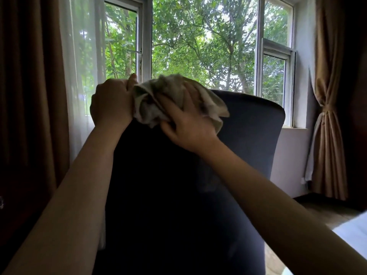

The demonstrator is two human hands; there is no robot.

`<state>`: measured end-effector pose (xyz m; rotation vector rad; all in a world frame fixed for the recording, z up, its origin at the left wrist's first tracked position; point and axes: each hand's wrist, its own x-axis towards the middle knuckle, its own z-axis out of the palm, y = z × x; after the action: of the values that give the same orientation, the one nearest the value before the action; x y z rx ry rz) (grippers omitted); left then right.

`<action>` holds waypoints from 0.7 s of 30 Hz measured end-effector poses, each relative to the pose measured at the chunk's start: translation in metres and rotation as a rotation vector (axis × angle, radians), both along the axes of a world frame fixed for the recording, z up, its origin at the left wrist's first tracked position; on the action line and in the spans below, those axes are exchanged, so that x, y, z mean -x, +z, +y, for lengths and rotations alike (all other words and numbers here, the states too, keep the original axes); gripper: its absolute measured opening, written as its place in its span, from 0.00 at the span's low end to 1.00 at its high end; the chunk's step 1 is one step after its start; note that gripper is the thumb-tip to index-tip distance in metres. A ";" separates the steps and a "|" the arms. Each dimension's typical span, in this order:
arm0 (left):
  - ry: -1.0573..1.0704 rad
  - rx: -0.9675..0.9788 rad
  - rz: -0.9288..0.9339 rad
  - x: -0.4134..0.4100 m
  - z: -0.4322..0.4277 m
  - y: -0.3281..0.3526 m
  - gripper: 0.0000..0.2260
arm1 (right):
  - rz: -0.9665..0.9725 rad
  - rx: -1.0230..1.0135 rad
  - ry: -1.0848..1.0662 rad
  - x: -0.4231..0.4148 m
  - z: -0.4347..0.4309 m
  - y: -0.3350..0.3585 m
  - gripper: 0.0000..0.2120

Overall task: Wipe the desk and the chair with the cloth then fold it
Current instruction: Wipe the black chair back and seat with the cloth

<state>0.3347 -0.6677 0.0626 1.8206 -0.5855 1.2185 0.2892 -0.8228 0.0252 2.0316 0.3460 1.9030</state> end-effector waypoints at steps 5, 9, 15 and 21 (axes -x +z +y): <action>-0.021 0.023 -0.001 0.002 -0.002 -0.002 0.21 | 0.078 -0.412 0.108 0.020 -0.078 -0.002 0.29; 0.012 0.039 -0.003 0.005 -0.008 -0.002 0.22 | -0.103 -0.801 0.070 0.031 -0.142 -0.002 0.32; 0.101 0.032 -0.006 0.011 -0.019 -0.001 0.24 | -0.115 -1.638 0.217 0.033 -0.223 -0.018 0.29; 0.154 0.030 -0.020 0.011 -0.026 0.000 0.24 | -0.148 -1.493 0.330 0.036 -0.200 -0.006 0.20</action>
<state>0.3236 -0.6938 0.0629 1.8578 -0.4426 1.3413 0.2527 -1.0224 0.0191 2.5819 -1.2313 2.9138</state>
